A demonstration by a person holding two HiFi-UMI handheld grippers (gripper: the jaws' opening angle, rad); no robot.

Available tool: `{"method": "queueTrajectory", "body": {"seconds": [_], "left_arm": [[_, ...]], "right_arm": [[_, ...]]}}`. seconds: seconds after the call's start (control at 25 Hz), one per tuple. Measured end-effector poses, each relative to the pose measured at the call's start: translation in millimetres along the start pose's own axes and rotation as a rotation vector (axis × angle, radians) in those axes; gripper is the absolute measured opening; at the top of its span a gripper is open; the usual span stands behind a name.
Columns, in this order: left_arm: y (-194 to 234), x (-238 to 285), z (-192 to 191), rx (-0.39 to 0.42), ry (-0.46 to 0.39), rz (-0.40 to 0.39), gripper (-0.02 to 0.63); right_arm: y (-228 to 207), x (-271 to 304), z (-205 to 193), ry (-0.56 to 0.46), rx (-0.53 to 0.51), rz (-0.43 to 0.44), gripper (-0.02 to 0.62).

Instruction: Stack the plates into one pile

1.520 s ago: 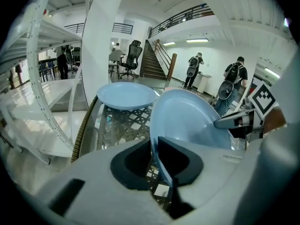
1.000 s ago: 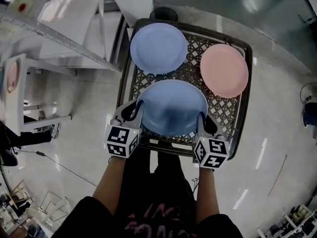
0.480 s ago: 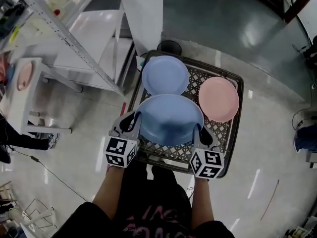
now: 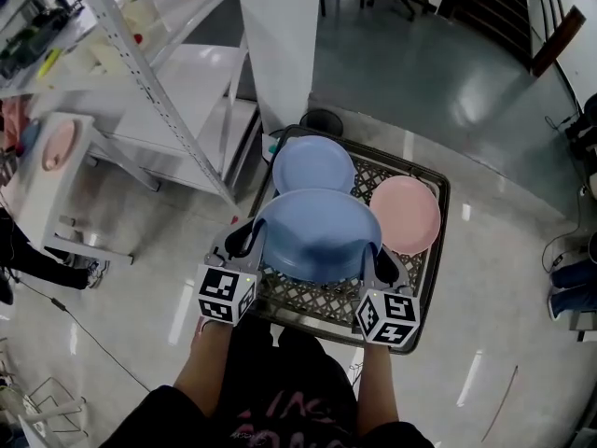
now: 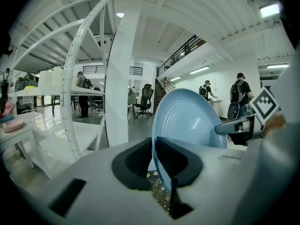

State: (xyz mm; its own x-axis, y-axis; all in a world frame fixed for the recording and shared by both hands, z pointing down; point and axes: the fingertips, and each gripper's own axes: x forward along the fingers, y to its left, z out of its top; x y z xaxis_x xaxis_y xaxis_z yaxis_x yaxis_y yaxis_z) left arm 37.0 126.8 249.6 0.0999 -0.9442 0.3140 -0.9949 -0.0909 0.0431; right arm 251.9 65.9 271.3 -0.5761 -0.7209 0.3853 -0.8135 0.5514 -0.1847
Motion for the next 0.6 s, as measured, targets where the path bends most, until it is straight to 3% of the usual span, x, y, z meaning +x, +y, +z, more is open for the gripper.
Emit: {"method": "queueTrajectory", "body": {"seconds": [0.6], "left_arm": [[5.9,-10.5,23.5,0.011,-0.048,0.029,0.035]], "right_arm": [[8.9,0.0,26.0,-0.046,-0.018,0.033,0.048]]}}
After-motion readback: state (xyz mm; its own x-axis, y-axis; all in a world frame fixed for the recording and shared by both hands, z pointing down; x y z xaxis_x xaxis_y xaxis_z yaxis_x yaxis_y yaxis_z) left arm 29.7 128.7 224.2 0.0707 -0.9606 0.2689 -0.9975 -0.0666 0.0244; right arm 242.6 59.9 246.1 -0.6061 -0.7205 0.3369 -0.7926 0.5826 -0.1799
